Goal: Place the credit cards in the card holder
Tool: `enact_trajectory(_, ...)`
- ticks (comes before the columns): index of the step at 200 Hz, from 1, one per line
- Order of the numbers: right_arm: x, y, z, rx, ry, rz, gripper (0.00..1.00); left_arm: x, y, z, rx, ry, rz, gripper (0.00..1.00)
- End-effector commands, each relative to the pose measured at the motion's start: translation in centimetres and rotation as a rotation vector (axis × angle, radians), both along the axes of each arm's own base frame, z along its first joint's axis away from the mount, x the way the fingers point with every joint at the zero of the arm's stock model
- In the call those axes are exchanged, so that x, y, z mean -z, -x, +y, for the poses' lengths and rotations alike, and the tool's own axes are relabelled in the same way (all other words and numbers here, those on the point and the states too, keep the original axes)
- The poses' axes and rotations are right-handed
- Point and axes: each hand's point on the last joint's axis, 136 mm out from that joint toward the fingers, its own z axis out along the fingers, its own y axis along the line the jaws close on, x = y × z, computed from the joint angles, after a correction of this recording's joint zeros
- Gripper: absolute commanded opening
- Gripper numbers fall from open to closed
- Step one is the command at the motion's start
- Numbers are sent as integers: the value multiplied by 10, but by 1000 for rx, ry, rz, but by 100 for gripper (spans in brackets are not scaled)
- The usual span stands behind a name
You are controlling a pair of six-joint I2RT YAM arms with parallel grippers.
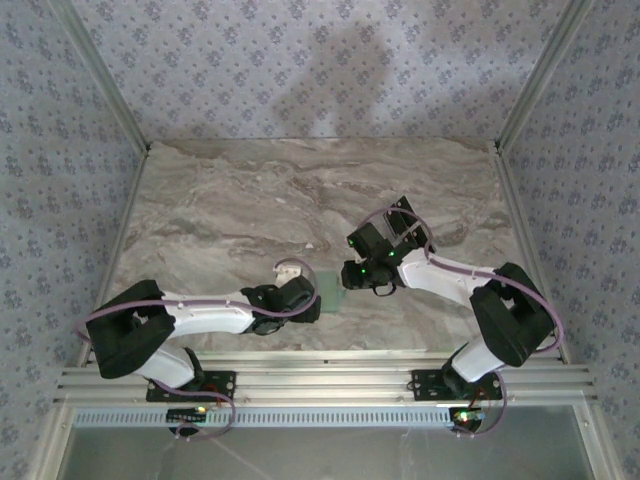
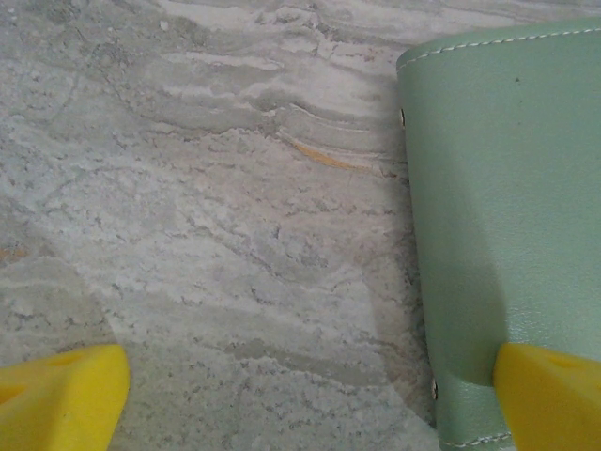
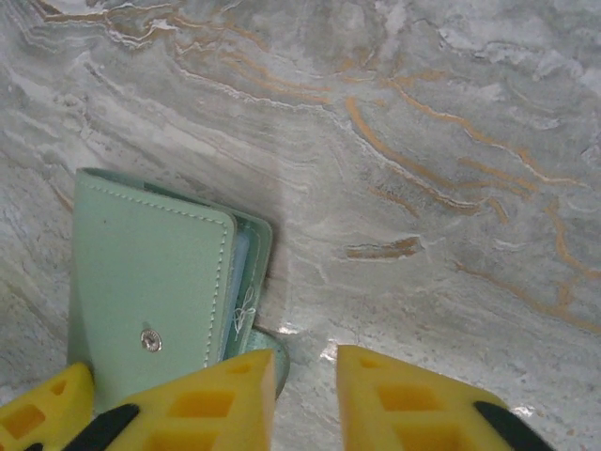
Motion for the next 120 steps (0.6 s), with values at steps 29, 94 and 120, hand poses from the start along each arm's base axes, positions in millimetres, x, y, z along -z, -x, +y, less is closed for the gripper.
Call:
enact_trajectory(29,-23,-7,7,-5,0,-40,36,13,5,-2,27,-13,24,100)
enact_trajectory(94,5,-9,8,-19,74,19,32,13,4,-3,29,-13,24,100)
enact_trajectory(120,5,-8,7,-19,73,18,17,12,4,-3,28,-11,21,100)
